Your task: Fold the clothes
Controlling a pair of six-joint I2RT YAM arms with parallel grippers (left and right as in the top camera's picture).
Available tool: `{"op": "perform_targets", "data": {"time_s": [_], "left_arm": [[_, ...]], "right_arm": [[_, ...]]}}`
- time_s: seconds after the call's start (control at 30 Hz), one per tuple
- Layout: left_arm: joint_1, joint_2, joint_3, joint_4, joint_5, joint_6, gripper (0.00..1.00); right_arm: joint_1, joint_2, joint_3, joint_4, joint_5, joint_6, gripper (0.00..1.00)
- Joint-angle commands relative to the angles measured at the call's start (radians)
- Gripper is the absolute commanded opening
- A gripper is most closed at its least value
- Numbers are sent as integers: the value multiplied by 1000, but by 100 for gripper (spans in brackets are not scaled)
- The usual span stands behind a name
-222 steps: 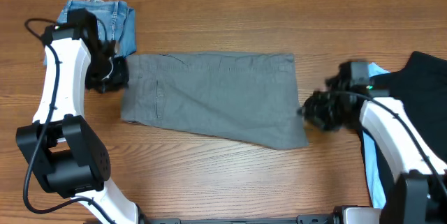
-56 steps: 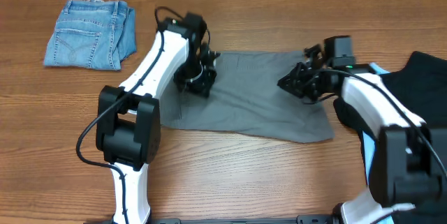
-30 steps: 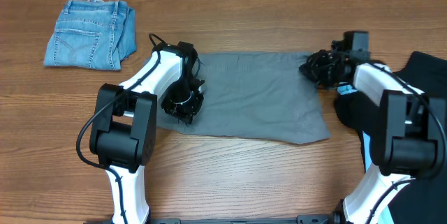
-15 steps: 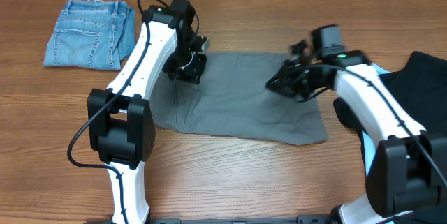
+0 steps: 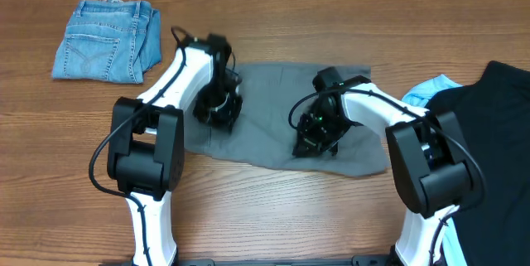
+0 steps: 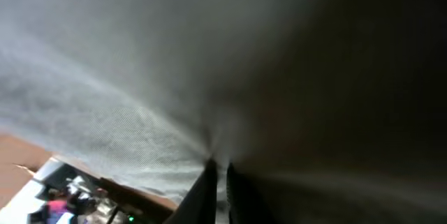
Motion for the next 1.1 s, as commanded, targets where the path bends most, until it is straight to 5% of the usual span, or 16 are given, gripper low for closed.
{"op": "perform_targets", "data": {"time_s": [0.0,0.43,0.63,0.9,1.07], "left_arm": [[42,3,-83,24,-106,-46,8],[208,1,-113,28,-148,-53,6],[186,-37,7,-26,-31,2,9],[123,-214,203,6,129,15,18],[67,-205,161,58,173,4,10]], "right_arm": [[-50,21,-13,-64,125,20,9],[-301,-103,-13,-185,372,-118,9],[-395,-130,3,-209,237,-220,10],[-251,-250,16,0,-190,-366,16],[-89,-223,12,283,-158,-155,16]]}}
